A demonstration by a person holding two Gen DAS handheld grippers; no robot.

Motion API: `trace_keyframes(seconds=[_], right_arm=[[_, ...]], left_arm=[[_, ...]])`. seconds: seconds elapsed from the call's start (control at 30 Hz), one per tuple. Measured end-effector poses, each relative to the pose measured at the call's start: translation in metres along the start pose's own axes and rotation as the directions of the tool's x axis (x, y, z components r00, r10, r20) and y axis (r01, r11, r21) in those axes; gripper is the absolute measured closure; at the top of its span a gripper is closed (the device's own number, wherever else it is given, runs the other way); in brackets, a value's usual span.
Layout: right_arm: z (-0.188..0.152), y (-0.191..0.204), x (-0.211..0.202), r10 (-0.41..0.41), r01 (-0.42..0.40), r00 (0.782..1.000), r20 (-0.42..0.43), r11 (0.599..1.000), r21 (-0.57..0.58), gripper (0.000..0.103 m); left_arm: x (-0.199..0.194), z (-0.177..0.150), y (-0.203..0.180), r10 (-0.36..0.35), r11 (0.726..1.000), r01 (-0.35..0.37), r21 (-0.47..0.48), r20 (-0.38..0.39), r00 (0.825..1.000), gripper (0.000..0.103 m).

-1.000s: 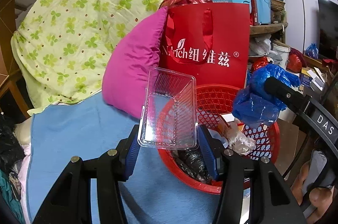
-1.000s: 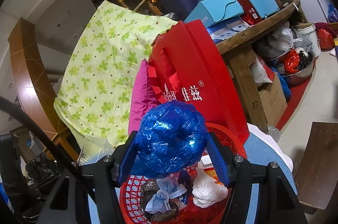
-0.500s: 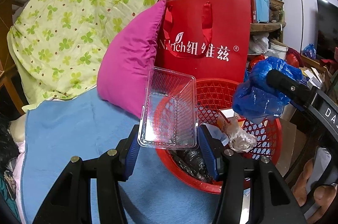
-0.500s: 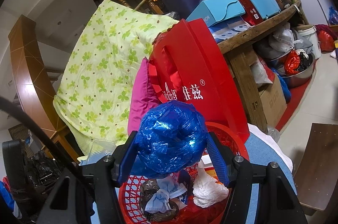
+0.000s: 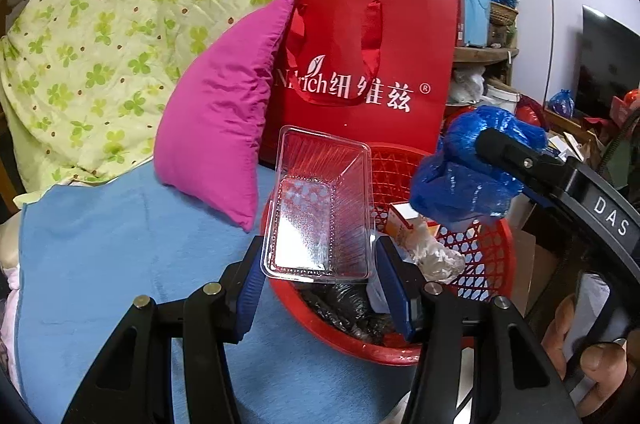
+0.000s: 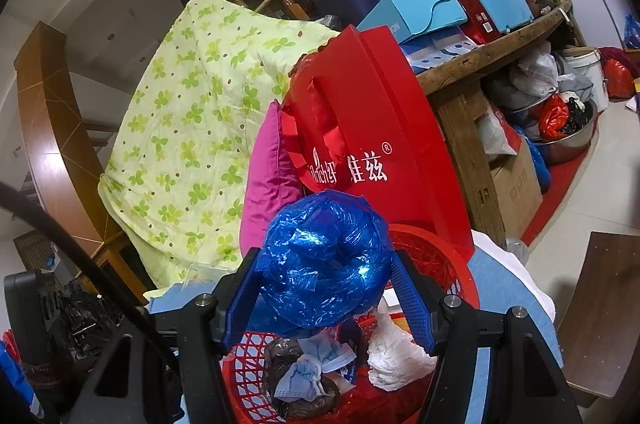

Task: Collect trash
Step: 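Carry the clear tray over the red basket with the left tool while the right carries the blue bag there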

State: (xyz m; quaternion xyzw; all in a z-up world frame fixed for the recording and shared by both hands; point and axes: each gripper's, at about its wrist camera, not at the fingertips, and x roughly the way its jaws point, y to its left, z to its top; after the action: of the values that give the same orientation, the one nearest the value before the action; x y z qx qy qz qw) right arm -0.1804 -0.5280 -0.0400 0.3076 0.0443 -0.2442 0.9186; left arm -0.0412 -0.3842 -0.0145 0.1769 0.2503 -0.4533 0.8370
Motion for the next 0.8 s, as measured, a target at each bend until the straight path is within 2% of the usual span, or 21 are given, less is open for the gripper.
trace_keyframes(seconds=[0.8], right_arm=[[-0.001, 0.001, 0.021, -0.058, 0.059, 0.998, -0.030, 0.998, 0.036, 0.035]], left_arm=[[0.026, -0.003, -0.002, -0.062, 0.998, 0.062, 0.002, -0.031, 0.998, 0.045]])
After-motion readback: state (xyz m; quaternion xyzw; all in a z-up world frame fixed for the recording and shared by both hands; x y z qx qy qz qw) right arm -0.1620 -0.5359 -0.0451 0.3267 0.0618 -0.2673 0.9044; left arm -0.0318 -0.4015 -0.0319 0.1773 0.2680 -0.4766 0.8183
